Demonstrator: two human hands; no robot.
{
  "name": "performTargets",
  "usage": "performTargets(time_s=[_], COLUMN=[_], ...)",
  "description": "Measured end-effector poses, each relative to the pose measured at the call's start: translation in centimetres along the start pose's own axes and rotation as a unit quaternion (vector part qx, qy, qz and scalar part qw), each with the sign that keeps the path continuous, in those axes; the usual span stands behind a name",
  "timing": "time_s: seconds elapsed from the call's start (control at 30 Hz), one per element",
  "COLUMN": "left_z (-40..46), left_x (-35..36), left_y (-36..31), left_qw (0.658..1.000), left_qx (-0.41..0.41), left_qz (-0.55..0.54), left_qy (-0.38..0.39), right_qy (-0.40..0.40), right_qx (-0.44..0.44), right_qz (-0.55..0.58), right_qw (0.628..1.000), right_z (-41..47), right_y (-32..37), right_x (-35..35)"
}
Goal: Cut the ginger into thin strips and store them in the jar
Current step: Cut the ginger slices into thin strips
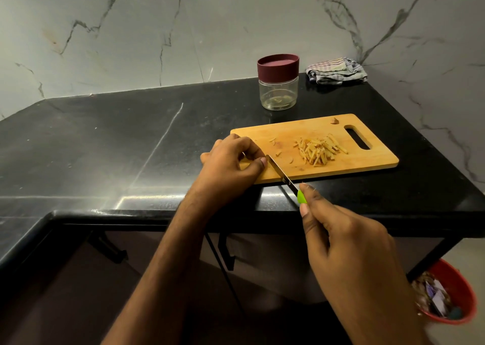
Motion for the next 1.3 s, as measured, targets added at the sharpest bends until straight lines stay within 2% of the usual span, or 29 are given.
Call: performTargets(time_s=[0.13,0.43,0.73,1.3], left_z=[0.2,0.7,0.6,0.7], left_x=[0.0,0.1,0.3,0.4], left_y=[0.5,0.9,0.6,0.7], left_qw=[0.999,0.997,0.998,0.998], left_qx=[-0.019,-0.03,-0.031,-0.024], left_qz=[-0.047,-0.073,-0.057,-0.057], left_qy=[0.009,0.017,0.015,0.017], right_qy=[-0.002,0.004,-0.001,0.041], right_qx=[-0.002,-0.003,0.0,0.019], right_qz=[-0.001,0.007,0.022,-0.065], right_qw=[1.0,1.0,1.0,0.997], right_z=[0.1,0.0,-0.6,0.2], right_y=[0.1,0.4,1.2,1.7], right_x=[0.1,0.3,0.9,1.5])
Point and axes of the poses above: each hand's wrist, its own z-axis towards the middle knuckle, its own x-axis out of the palm, y = z × x, the point moved 2 cm from there along z, towards the middle knuckle, and after that the axes turned 12 degrees about -y, right-handed, at the moved point
